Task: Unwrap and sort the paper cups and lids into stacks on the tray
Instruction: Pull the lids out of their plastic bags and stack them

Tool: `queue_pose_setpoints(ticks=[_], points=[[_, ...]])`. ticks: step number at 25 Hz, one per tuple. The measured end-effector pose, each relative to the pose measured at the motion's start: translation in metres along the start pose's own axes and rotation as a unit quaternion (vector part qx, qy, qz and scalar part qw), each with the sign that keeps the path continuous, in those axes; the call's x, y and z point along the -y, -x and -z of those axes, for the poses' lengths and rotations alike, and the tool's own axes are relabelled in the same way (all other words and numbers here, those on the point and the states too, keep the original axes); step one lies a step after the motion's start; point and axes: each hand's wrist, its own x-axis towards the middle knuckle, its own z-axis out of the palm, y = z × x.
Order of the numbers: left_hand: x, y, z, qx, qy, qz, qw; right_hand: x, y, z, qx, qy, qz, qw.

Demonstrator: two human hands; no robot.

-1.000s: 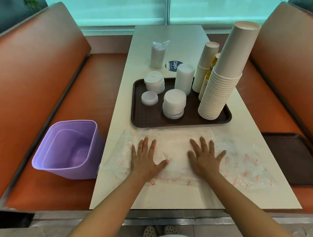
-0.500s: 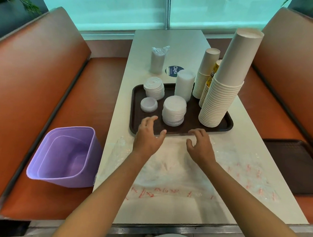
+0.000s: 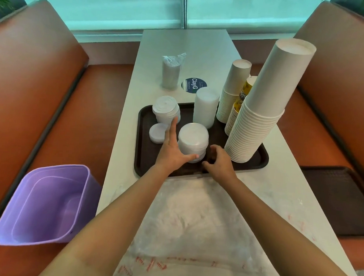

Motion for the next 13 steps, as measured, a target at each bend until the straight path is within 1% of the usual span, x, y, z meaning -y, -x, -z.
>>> queue_pose_setpoints(ticks=[4, 7, 10, 13], points=[[0.007, -0.027, -0.016, -0.019, 0.038, -0.003, 0.999, -0.005, -0.024, 0.0, 0.031, -0.019, 0.011, 0.999], [0.016, -0.039, -0.023, 0.005, 0.029, -0.036, 0.999, -0.008, -0.037, -0.002, 0.057, 0.017, 0.013, 0.998], [0.022, -0.042, -0.027, 0.021, 0.007, -0.069, 0.997, -0.01, -0.041, -0.005, 0.053, 0.058, 0.01, 0.997], [0.028, -0.043, -0.029, 0.018, -0.003, -0.083, 0.996, -0.013, -0.042, -0.008, 0.037, 0.066, 0.007, 0.997]])
